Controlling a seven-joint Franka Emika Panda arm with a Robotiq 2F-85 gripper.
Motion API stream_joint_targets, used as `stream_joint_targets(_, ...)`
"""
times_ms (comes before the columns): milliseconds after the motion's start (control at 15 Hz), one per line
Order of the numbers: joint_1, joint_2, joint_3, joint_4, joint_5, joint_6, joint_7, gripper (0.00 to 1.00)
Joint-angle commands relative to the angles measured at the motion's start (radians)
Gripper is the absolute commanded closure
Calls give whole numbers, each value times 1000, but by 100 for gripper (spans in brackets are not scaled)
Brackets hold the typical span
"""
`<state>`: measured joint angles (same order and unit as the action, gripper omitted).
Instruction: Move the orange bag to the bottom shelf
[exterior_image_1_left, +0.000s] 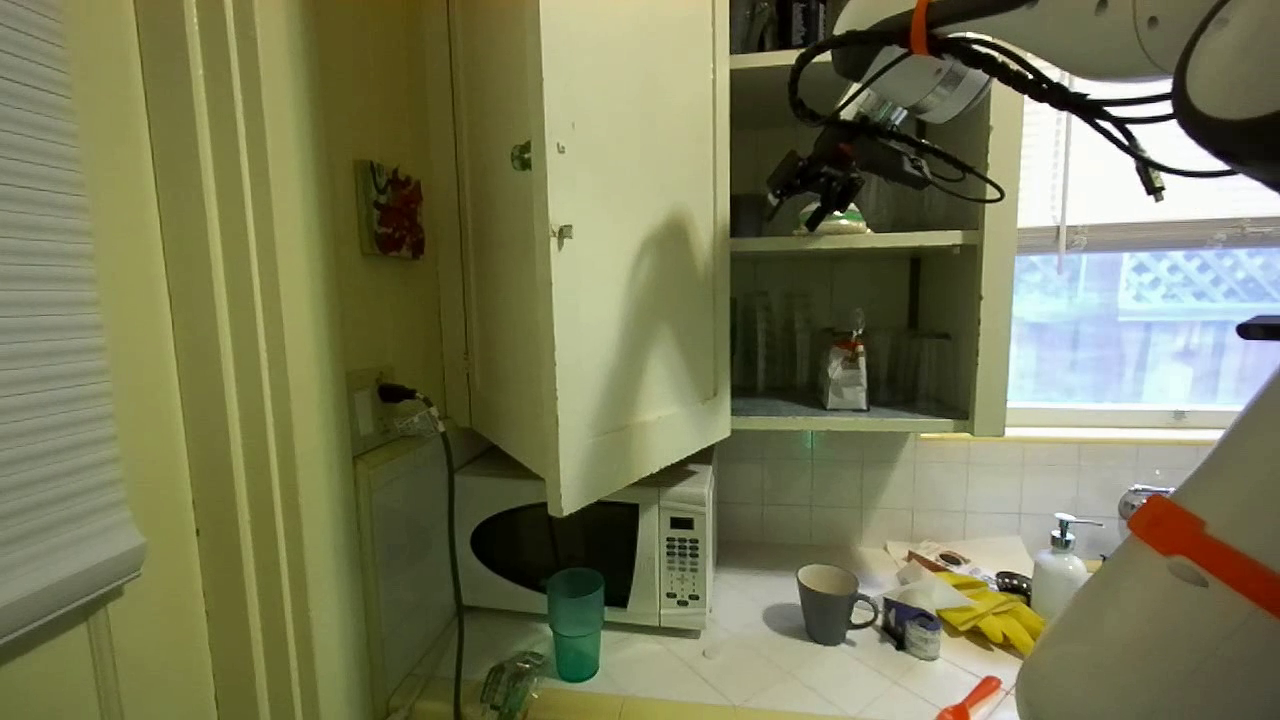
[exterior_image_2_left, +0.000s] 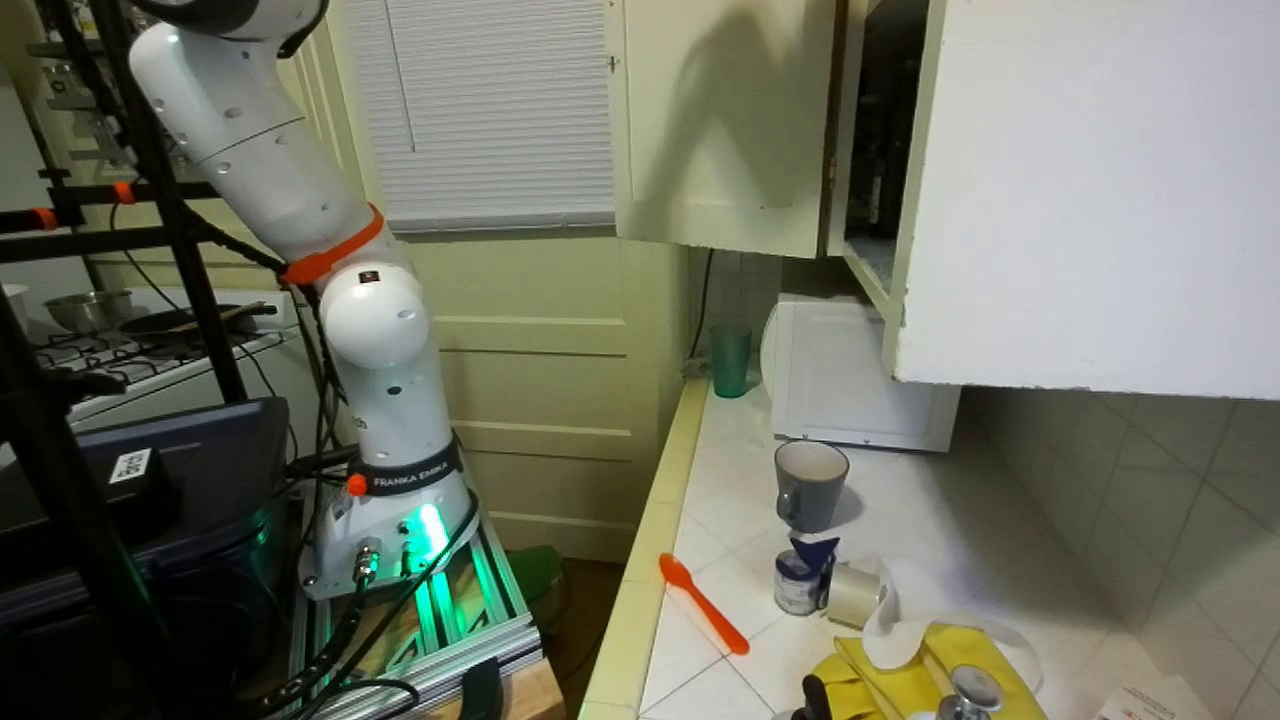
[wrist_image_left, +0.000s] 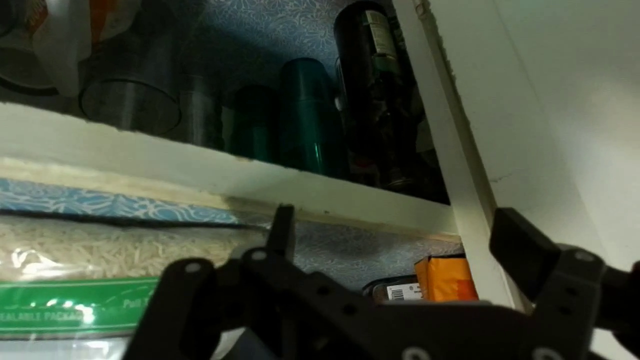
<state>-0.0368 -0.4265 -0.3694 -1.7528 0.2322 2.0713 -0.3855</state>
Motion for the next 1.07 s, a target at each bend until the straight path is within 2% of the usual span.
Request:
stream_joint_targets(0, 11, 37, -25, 75, 59, -86, -45, 0)
stream_joint_targets(400, 13, 88, -50, 134, 153, -87, -88, 0)
stream_joint_targets(667, 21, 133, -78, 160, 257, -94, -170, 0)
stream_joint_targets(1000, 7, 194, -80, 207, 346, -115, -237, 0)
